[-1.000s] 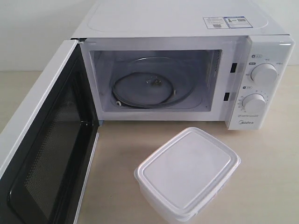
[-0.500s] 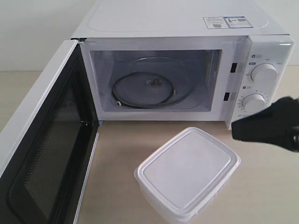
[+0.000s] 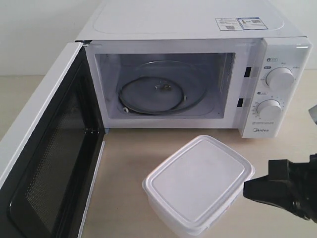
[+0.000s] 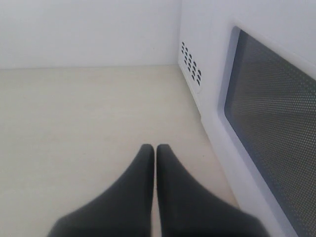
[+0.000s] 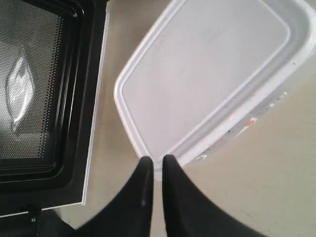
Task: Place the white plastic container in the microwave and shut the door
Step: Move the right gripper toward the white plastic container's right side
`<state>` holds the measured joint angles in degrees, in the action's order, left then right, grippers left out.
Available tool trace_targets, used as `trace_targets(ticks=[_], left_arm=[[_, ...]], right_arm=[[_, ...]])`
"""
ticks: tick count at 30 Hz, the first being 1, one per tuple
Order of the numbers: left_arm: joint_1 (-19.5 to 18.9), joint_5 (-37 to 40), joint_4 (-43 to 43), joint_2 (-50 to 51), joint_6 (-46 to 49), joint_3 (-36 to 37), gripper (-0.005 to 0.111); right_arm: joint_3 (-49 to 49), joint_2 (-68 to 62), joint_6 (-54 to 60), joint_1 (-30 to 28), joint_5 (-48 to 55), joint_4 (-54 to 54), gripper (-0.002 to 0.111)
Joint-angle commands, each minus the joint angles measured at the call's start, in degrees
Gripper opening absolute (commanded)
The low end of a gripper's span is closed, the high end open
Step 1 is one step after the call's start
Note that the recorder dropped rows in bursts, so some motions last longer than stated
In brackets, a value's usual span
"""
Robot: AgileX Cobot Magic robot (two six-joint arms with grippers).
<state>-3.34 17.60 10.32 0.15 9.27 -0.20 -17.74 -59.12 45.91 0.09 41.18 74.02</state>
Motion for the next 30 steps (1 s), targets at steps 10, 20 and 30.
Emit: trace_targets(ticks=[10,20,30], left_arm=[[-0.09,0.0,0.38,-0.15,-0.3,0.2,0.004],[-0.09,0.0,0.38,-0.15,-0.3,0.2,0.004],[-0.09,0.0,0.38,-0.15,-0.3,0.2,0.004]], right_arm=[[8.44,-2.85,16.16,-0.06,-2.66,24.81,0.047],[8.57,-2.85,16.29,-0.06,-4.31,25.92,0.047],[8.57,-2.85,17.2,-0.06,-4.54,25.92,0.047]])
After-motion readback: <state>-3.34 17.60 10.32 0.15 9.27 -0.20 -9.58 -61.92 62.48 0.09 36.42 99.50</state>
